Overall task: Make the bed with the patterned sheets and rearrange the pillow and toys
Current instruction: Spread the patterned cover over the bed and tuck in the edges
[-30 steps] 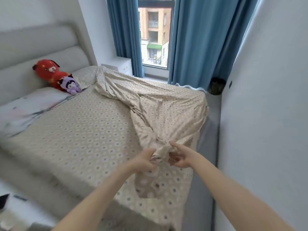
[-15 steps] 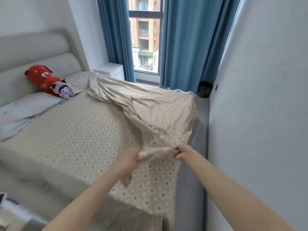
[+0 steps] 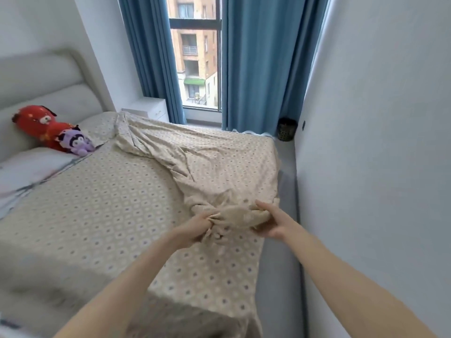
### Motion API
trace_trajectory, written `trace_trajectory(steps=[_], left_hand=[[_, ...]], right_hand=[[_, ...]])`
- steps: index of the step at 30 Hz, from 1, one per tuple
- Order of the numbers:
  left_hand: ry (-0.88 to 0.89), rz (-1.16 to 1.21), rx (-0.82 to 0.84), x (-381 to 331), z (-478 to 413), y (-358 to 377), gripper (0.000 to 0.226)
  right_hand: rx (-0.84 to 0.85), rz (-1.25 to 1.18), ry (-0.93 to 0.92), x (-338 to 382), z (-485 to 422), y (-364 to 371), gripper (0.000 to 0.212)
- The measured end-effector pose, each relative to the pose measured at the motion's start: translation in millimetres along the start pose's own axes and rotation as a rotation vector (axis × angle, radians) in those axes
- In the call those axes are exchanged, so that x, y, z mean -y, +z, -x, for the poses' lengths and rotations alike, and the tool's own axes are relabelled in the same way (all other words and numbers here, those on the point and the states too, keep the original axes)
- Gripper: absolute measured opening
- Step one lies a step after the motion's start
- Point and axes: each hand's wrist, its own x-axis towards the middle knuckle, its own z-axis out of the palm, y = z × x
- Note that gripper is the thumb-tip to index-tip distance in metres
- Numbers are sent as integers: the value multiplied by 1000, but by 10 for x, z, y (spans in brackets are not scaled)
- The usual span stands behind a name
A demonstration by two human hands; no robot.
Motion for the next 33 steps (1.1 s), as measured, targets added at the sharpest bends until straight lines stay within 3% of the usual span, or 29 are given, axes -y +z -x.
trace_trajectory(steps=[3, 7, 10, 15, 18, 21, 24, 27, 28, 30, 33], left_hand=[[-85, 49, 167, 60, 9, 77, 28], [-145, 101, 427, 196, -11, 112, 11], [-164, 31, 543, 311, -67, -9, 23], [-234, 326, 481, 606, -359, -259, 61], [-354, 407, 221, 783, -599, -301, 77], [-445, 684, 30, 903, -866, -240, 91], [-411, 958, 44, 865, -1099, -182, 99], [-429, 994, 85, 812, -1298, -186, 113], [-436, 979, 107, 805, -1353, -183, 117], [-469, 963, 136, 829, -1442, -166, 123], [-489, 920, 134, 932, -1576, -140, 139]], right_hand=[[45, 8, -43, -15, 26, 107, 31], [-81, -95, -63, -39, -10, 99, 70], [-165, -74, -144, -47, 0, 79, 55], [-235, 29, -184, -55, 28, 119, 22], [-204, 59, -201, -59, 36, 143, 17], [-166, 62, -131, -75, 26, 140, 8], [-71, 38, -70, -72, 83, 145, 11], [-1, 99, -54, -61, 142, 115, 57], [7, 171, -48, -62, 155, 108, 64], [0, 306, -41, -76, 163, 86, 60], [43, 325, -55, -74, 165, 5, 30]])
